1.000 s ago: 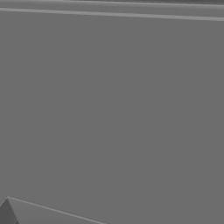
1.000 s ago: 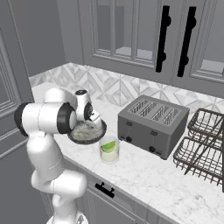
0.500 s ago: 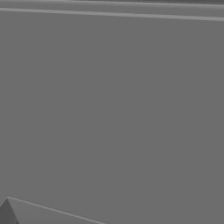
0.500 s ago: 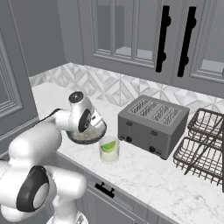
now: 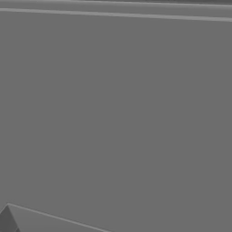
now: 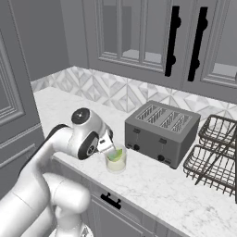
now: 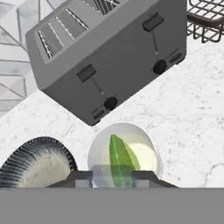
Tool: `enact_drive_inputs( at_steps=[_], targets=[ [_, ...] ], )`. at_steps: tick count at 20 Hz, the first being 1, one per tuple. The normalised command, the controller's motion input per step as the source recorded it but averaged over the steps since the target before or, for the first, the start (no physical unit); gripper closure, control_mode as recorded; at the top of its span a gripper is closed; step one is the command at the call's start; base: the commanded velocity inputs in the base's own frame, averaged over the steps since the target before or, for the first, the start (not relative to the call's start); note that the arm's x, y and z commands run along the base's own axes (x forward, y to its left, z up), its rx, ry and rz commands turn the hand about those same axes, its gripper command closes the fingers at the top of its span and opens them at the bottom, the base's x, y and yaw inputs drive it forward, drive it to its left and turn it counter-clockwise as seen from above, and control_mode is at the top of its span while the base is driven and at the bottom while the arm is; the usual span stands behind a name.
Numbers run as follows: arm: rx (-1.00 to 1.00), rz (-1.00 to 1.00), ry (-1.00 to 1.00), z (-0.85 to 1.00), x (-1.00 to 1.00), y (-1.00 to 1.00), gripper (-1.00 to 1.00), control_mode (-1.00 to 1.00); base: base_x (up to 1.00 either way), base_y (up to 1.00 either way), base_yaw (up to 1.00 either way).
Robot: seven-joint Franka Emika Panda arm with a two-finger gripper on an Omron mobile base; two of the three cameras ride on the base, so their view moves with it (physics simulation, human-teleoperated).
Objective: Grab a lemon wedge from the fridge and one ice cube from the ice bowl, and put them in the glass of lemonade.
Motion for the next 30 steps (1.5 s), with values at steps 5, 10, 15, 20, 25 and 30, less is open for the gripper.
enact_drive_inputs(
  at_steps=[5, 10, 15, 20, 25, 30],
  targets=[
    [0.07, -0.06, 0.06, -0.18, -0.43, -0.22, 1.0, -1.0, 0.0, 0.0, 0.0],
    [0.01, -0.01, 0.17, -0.09, 0.05, -0.01, 1.0, -1.0, 0.0, 0.0, 0.0],
    [0.05, 0.0, 0.14, 0.07, 0.36, 0.0, 1.0, -1.0, 0.0, 0.0, 0.0],
    [0.17, 0.0, 0.19, 0.28, 0.15, -0.25, 1.0, -1.0, 0.0, 0.0, 0.0],
    [0.03, 0.0, 0.1, -0.01, 0.24, -0.1, 1.0, -1.0, 0.0, 0.0, 0.0],
    [-0.03, 0.0, 0.11, -0.36, 0.16, 0.03, 1.0, -1.0, 0.0, 0.0, 0.0]
  ],
)
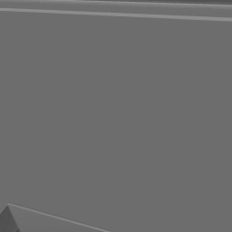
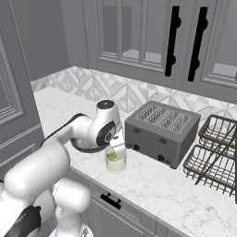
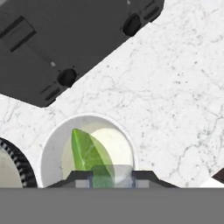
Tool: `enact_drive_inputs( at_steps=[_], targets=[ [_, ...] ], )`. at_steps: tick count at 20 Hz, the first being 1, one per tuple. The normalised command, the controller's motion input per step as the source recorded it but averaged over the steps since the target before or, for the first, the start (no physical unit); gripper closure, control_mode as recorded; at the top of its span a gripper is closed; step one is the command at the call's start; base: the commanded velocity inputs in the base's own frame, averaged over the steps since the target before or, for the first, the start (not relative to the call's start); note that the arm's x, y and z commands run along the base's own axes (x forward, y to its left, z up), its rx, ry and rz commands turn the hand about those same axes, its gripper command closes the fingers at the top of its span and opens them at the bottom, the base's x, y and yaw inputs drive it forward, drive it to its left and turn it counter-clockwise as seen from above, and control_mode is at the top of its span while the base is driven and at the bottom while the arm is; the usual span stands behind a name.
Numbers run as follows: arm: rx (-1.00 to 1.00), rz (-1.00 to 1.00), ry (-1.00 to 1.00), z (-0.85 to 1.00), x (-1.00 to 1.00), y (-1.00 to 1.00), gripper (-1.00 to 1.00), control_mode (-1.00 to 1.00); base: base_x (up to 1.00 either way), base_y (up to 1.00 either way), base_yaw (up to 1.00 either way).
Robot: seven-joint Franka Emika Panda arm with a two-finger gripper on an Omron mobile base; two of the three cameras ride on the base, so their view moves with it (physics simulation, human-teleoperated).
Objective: Grab a lemon wedge from the fridge and one ice cube from the ice bowl, and put them in the glass of lemonade.
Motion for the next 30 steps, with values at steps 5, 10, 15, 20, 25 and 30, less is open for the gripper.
enact_drive_inputs(
  at_steps=[5, 10, 15, 20, 25, 30],
  targets=[
    [0.0, 0.0, 0.07, -0.35, 0.08, 0.0, 1.0, -1.0, 0.0, 0.0, 0.0],
    [0.0, 0.0, 0.0, -0.05, 0.07, 0.0, -1.0, -1.0, 0.0, 0.0, 0.0],
    [0.0, 0.0, 0.01, 0.03, 0.11, 0.0, -1.0, -1.0, 0.0, 0.0, 0.0],
    [0.0, -0.01, -0.03, 0.5, -0.02, 0.0, -1.0, -1.0, 0.0, 0.0, 0.0],
    [0.0, 0.01, -0.46, 0.46, -0.9, -0.16, -1.0, -1.0, 0.0, 0.0, 0.0],
    [0.05, 0.05, -0.68, 0.35, -1.0, -0.54, -1.0, -1.0, 0.0, 0.0, 0.0]
  ],
)
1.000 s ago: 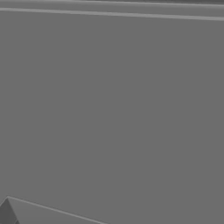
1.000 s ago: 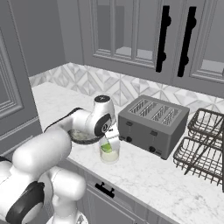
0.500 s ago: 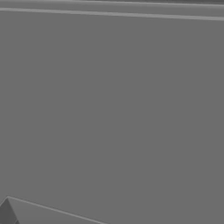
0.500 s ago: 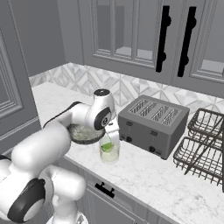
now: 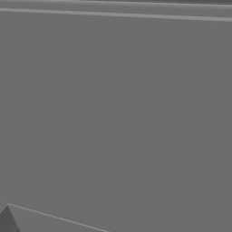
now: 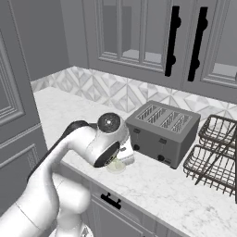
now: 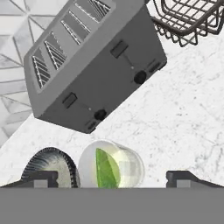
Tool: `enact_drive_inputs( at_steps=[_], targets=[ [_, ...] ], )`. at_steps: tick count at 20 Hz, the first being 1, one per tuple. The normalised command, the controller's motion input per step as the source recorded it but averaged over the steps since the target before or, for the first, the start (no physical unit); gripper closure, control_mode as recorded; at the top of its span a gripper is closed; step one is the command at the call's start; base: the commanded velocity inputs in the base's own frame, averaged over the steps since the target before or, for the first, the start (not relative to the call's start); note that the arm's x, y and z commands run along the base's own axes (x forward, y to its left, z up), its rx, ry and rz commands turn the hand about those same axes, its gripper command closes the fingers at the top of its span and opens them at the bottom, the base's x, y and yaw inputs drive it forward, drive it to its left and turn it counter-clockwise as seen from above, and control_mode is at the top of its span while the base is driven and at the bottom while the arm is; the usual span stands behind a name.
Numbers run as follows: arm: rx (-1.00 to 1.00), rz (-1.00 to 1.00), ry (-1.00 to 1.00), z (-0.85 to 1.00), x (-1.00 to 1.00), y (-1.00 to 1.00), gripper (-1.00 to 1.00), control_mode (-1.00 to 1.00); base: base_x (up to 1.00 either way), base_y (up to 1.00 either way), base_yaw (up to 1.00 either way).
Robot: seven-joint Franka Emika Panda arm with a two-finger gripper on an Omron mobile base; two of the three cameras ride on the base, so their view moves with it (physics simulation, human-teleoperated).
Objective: Grab a lemon wedge from the fridge and one ice cube from the ice bowl, and put them in the glass of lemonade.
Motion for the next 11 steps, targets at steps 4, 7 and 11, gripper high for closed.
enact_drive_inputs(
  at_steps=[4, 7, 11],
  targets=[
    [0.15, 0.01, -0.76, 0.86, -1.0, -0.53, -1.0, -1.0, 0.0, 0.0, 0.0],
    [0.22, 0.0, -0.74, 1.0, -1.0, -0.54, -1.0, -1.0, 0.0, 0.0, 0.0],
    [0.26, 0.0, -0.7, 1.0, -1.0, -0.69, -1.0, -1.0, 0.0, 0.0, 0.0]
  ],
)
